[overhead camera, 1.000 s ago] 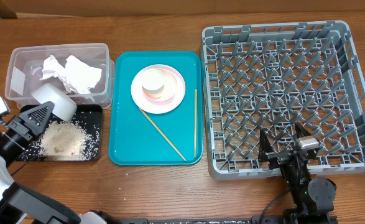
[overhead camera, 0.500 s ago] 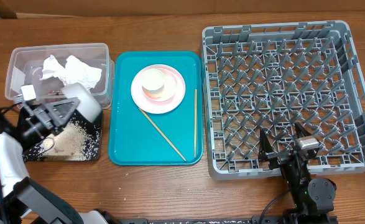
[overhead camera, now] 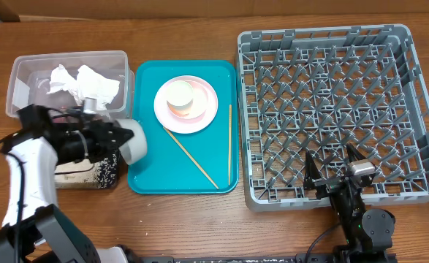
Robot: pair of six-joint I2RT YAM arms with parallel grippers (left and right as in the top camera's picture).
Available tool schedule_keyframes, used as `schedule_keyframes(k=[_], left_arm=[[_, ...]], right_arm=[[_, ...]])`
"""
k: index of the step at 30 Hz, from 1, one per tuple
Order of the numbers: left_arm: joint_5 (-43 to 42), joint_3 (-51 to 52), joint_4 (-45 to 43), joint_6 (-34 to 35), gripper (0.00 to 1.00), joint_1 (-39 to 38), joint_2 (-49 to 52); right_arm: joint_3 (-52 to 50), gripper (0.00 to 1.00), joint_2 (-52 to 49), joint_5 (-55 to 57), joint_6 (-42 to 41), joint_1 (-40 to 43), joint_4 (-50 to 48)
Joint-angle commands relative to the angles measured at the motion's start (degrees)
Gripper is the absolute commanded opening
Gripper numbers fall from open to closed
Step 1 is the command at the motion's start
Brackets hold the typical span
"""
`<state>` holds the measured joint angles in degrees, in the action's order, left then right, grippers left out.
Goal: Sort waste into correct bins and load items into the dishwasher
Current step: 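Carry the empty bowl right and set it on the teal tray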
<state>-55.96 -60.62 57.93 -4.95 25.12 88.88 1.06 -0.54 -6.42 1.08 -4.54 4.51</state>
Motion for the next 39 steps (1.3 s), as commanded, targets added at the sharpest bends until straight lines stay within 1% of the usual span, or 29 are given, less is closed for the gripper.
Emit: schedule_keyframes(k=[1, 5, 11, 13, 16, 19, 21, 27, 33, 34, 36, 38, 39], left_arm=[[8.4, 0.0, 0.1, 3.0, 0.04, -4.8, -0.9], [15.3, 0.0, -1.0, 6.7, 0.04, -11.5, -0.9], [22.6, 0.0, -3.9, 14.0, 0.04, -22.3, -0.9], [27.9, 0.0, -4.2, 17.2, 0.04, -26.5, -0.9], [38.6, 0.0, -4.0, 21.8, 0.04, -32.9, -0.9], [47.7, 0.0, -4.0, 26.3, 0.04, -37.7, -0.9], [52.4, 0.0, -4.0, 29.2, 0.04, -40.5, -0.9], [59.3, 0.0, -4.0, 32.7, 0.04, -44.4, -0.9], [59.5, 0.1, -4.0, 32.9, 0.04, -44.4, -0.9], [59.4, 0.1, -4.0, 32.9, 0.05, -44.4, -0.9], [59.3, 0.1, -4.0, 32.9, 0.13, -44.4, -0.9], [59.3, 0.1, -4.0, 32.9, 0.27, -44.4, -0.9], [59.3, 0.1, -4.0, 32.9, 0.30, -44.4, -0.9]], right_arm=[[-0.6, 1.00, 0.4, 0.3, 0.0, 0.2, -0.3], [-0.6, 1.00, 0.4, 0.3, 0.0, 0.2, -0.3], [-0.6, 1.00, 0.4, 0.3, 0.0, 0.2, -0.3], [-0.6, 1.00, 0.4, 0.3, 0.0, 0.2, -0.3], [-0.6, 1.00, 0.4, 0.3, 0.0, 0.2, -0.3], [-0.6, 1.00, 0.4, 0.3, 0.0, 0.2, -0.3], [-0.6, 1.00, 0.4, 0.3, 0.0, 0.2, -0.3], [-0.6, 1.00, 0.4, 0.3, 0.0, 0.2, -0.3], [-0.6, 1.00, 0.4, 0.3, 0.0, 0.2, -0.3], [-0.6, 1.00, 0.4, 0.3, 0.0, 0.2, -0.3], [-0.6, 1.00, 0.4, 0.3, 0.0, 0.2, -0.3], [-0.6, 1.00, 0.4, 0.3, 0.0, 0.2, -0.3], [-0.6, 1.00, 0.4, 0.3, 0.0, 0.2, -0.3]])
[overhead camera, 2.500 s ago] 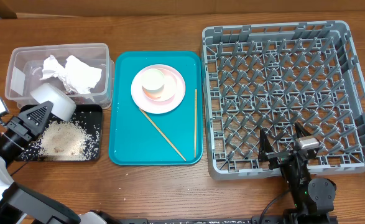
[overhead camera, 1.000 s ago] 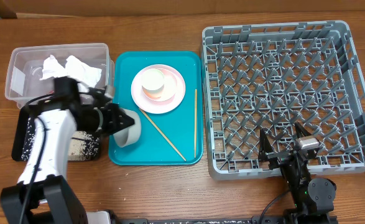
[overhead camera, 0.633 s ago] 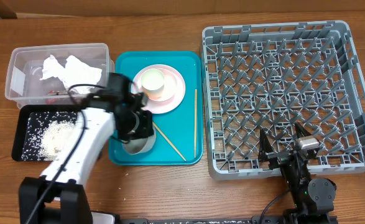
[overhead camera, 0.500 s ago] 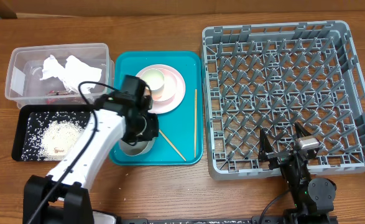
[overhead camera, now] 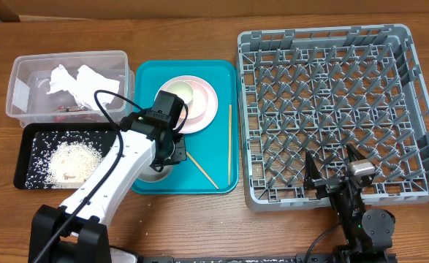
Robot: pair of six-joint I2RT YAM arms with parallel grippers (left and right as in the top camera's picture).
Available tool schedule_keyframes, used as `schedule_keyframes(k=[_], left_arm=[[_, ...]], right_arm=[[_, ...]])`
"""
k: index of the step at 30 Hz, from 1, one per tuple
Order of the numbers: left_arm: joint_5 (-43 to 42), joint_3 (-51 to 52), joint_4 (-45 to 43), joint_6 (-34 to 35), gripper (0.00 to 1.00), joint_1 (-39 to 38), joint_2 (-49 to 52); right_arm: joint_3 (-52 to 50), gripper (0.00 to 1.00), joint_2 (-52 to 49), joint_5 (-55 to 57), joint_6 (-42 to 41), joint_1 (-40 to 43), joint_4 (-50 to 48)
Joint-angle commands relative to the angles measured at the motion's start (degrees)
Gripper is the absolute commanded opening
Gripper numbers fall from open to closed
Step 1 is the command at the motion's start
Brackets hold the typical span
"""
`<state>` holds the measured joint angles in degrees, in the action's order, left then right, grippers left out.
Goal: Sort waste into correct bins and load items into the dishwasher
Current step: 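Carry the empty bowl right and set it on the teal tray, then retract the left gripper to the left side above the black tray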
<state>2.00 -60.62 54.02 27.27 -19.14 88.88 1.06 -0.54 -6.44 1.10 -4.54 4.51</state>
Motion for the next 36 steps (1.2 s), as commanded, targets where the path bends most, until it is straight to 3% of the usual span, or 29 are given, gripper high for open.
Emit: schedule_keyframes(k=[1, 2, 4, 10, 21, 23, 24, 30, 36], left_arm=[[1.4, 0.1, -0.1, 0.6, 0.34, -0.2, -0.9], [1.4, 0.1, -0.1, 0.6, 0.39, -0.2, -0.9], [1.4, 0.1, -0.1, 0.6, 0.41, -0.2, -0.9], [1.6, -1.9, 0.8, 0.6, 0.41, 1.3, -0.9], [1.6, -25.1, 15.5, -2.0, 0.45, 21.2, -3.1], [1.6, -27.7, 17.0, -2.0, 0.59, 26.1, -3.5], [1.6, -28.6, 17.6, -2.0, 1.00, 28.4, -3.5], [1.4, -29.2, 17.9, -2.0, 1.00, 39.4, -3.1], [1.4, -29.2, 17.9, -2.0, 1.00, 42.5, -2.7]], right_arm=[[-0.6, 1.00, 0.4, 0.3, 0.0, 0.2, -0.3], [-0.6, 1.00, 0.4, 0.3, 0.0, 0.2, -0.3], [-0.6, 1.00, 0.4, 0.3, 0.0, 0.2, -0.3], [-0.6, 1.00, 0.4, 0.3, 0.0, 0.2, -0.3], [-0.6, 1.00, 0.4, 0.3, 0.0, 0.2, -0.3], [-0.6, 1.00, 0.4, 0.3, 0.0, 0.2, -0.3], [-0.6, 1.00, 0.4, 0.3, 0.0, 0.2, -0.3], [-0.6, 1.00, 0.4, 0.3, 0.0, 0.2, -0.3], [-0.6, 1.00, 0.4, 0.3, 0.0, 0.2, -0.3]])
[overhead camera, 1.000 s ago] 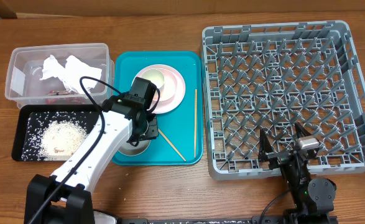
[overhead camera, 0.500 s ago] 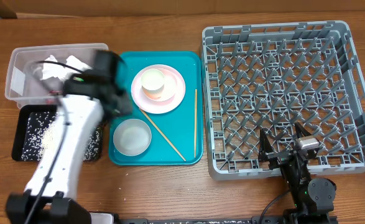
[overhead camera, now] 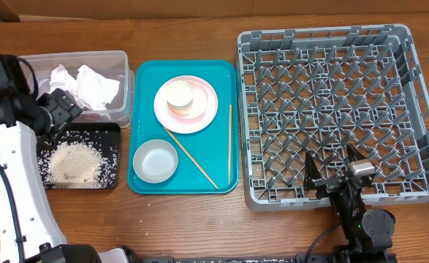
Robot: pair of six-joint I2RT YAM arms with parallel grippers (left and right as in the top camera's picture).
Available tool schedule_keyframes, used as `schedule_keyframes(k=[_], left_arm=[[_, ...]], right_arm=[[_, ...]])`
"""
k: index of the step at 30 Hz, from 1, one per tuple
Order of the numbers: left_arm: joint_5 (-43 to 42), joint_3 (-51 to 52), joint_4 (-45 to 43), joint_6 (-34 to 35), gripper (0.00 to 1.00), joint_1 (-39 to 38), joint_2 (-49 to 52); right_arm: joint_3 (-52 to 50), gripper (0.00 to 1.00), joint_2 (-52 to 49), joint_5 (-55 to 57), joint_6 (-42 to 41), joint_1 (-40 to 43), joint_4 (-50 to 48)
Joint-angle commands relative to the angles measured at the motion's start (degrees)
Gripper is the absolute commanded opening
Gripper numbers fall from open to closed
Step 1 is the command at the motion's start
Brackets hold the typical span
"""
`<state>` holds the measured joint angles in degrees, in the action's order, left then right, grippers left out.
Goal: Sort waste into correct bins and load items into the dishwasher
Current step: 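Retract the left gripper to the left side above the black tray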
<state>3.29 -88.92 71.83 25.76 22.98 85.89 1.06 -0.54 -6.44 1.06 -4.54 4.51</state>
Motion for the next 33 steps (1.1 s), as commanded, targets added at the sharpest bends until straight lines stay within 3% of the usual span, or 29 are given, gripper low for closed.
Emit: schedule_keyframes(k=[1, 24, 33], left_arm=[[0.1, -0.9, 0.2, -0.5, 1.00, 0.4, 0.3], [0.1, -0.9, 0.1, -0.5, 1.00, 0.2, 0.3], [0.1, -0.9, 0.1, -0.5, 1.00, 0.2, 0.3]], right_arm=[[-0.6, 1.00, 0.4, 0.3, 0.1, 0.2, -0.3], [-0.6, 1.00, 0.4, 1.5, 0.6, 0.2, -3.4], [3.3, 1.00, 0.3, -11.5, -3.2, 0.1, -9.7]])
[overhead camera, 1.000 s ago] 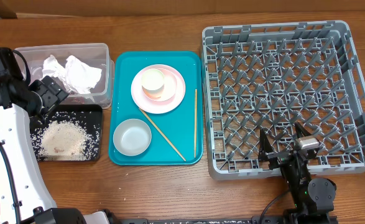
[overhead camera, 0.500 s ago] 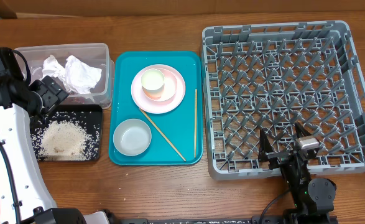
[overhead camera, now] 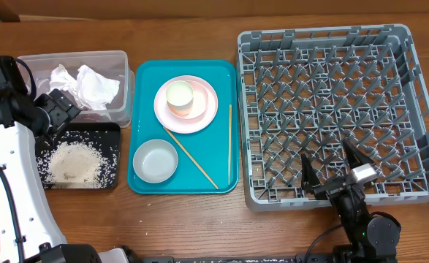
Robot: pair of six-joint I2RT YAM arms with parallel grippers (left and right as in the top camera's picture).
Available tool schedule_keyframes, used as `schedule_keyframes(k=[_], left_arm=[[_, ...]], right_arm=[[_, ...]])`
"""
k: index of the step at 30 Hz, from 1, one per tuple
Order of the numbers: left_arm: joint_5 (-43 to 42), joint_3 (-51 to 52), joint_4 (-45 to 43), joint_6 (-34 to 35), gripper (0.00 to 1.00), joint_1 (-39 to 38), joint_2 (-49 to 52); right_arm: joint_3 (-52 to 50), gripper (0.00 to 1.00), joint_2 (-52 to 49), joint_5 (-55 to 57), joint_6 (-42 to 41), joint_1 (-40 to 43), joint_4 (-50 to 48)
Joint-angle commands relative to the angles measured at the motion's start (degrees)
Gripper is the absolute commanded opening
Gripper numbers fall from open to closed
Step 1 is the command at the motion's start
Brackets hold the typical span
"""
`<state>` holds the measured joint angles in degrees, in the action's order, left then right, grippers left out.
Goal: Sort waste into correct bins and load items into the dishwasher
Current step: 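Retract the left gripper to the left side above the black tray, then lift the right gripper from the rack and move it over the teal tray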
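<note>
A teal tray [overhead camera: 147,95] holds a pink plate [overhead camera: 203,115] with a cream cup [overhead camera: 179,96] standing on it. A grey bowl [overhead camera: 156,161] sits upright at the tray's front left. Two wooden chopsticks [overhead camera: 193,158] lie beside it, one slanted and one straight. The grey dish rack [overhead camera: 324,35] fills the right side. My left gripper [overhead camera: 59,109] hovers at the left, over the edge between the clear bin and the black tray, open and holding nothing. My right gripper [overhead camera: 325,157] stands open over the rack's front edge.
A clear bin [overhead camera: 28,71] at the back left holds crumpled white tissue [overhead camera: 87,84]. In front of it a black tray [overhead camera: 112,157] carries a heap of rice [overhead camera: 71,161]. Bare wooden table lies along the front.
My right gripper has shifted slightly over the rack's front edge, its fingers still spread. The left arm, the bowl and the other items are where they were.
My left gripper held the grey bowl tipped over the black tray. Then it was at the teal tray's front left with the bowl. After that the bowl stood alone there and the gripper was back by the bins, where it stays.
</note>
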<state>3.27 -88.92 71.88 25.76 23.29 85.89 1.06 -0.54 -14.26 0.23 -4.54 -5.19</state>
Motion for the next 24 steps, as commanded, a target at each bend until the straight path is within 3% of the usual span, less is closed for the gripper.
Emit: schedule_keyframes(k=[1, 5, 9, 11, 13, 17, 24], left_arm=[[0.1, -0.9, 0.1, -0.5, 1.00, -0.1, 0.3], [0.1, -0.9, 0.1, -0.4, 1.00, -0.1, 0.3], [0.1, -0.9, 0.1, -0.5, 1.00, -0.1, 0.3], [0.1, -0.9, 0.1, -0.5, 1.00, -0.1, 0.3], [0.1, -0.9, 0.1, -0.4, 1.00, -0.1, 0.3], [0.1, -0.9, 0.1, -0.5, 1.00, -0.1, 0.3], [0.1, -0.9, 0.1, -0.5, 1.00, -0.1, 0.3]], right_arm=[[5.0, 1.00, 0.2, -3.1, -2.4, 0.1, 0.9], [15.6, 1.00, -3.5, -0.7, -2.3, 0.1, 9.1], [28.9, 1.00, -13.5, -0.4, -2.4, 0.1, 16.6], [37.2, 1.00, -20.6, -2.0, -2.4, 0.1, 22.1], [52.1, 1.00, -33.7, -7.6, -2.4, 0.0, 33.7], [69.0, 1.00, -50.2, -15.8, -3.0, 0.0, 48.8], [84.7, 1.00, -74.3, -23.9, -6.3, -5.0, 64.0]])
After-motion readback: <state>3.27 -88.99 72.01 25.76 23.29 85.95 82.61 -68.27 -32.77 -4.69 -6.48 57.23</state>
